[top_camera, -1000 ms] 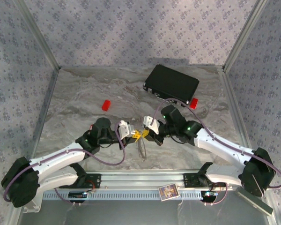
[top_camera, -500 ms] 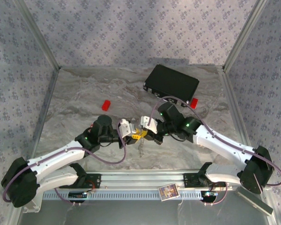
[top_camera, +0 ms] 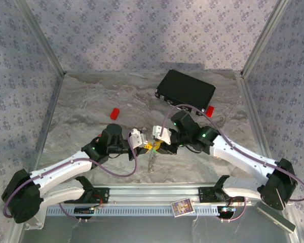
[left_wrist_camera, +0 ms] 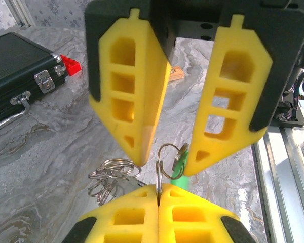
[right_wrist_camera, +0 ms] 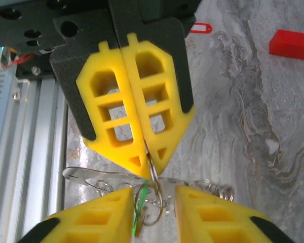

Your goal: Put the keys on the keyring

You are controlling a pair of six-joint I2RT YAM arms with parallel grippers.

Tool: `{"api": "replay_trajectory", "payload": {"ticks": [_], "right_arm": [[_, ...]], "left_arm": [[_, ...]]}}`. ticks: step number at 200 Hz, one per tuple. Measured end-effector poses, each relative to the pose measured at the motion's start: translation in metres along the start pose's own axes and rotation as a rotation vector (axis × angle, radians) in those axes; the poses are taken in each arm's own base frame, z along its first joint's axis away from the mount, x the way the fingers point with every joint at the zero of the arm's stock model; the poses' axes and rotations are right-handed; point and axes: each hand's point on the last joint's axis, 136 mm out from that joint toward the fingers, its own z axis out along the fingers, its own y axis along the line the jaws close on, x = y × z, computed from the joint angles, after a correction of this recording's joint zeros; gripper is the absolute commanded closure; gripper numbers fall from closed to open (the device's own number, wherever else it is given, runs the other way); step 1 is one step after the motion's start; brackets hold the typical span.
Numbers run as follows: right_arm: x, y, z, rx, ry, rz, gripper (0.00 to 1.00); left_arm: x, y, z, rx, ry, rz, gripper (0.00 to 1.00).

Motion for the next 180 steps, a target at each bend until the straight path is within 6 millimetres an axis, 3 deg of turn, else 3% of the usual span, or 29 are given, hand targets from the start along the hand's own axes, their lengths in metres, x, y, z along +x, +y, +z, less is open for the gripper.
{"api": "replay_trajectory", "payload": {"ticks": [41,78,134,180], "right_arm": [[0.012,0.004,0.0,0.027,-0.048,0.058,0.62],[0.018,0.003,0.005,0.037,-0.059,0.1,0.66],[0.013,0.001,0.005,0.045,-0.084,0.118,0.95],[0.014,0.001,0.007,0.041,-0.078,0.122,1.0]], "left_arm": [[0.004,0.0,0.001,-0.006,-0.023,-0.022,1.0],[0.003,0.001,0.001,-0.012,-0.037,-0.034,1.0],[-0.001,0.002,0.001,-0.019,-0.054,-0.032,1.0],[-0.003,0.001,-0.003,-0.026,-0.089,-0.023,1.0]]}}
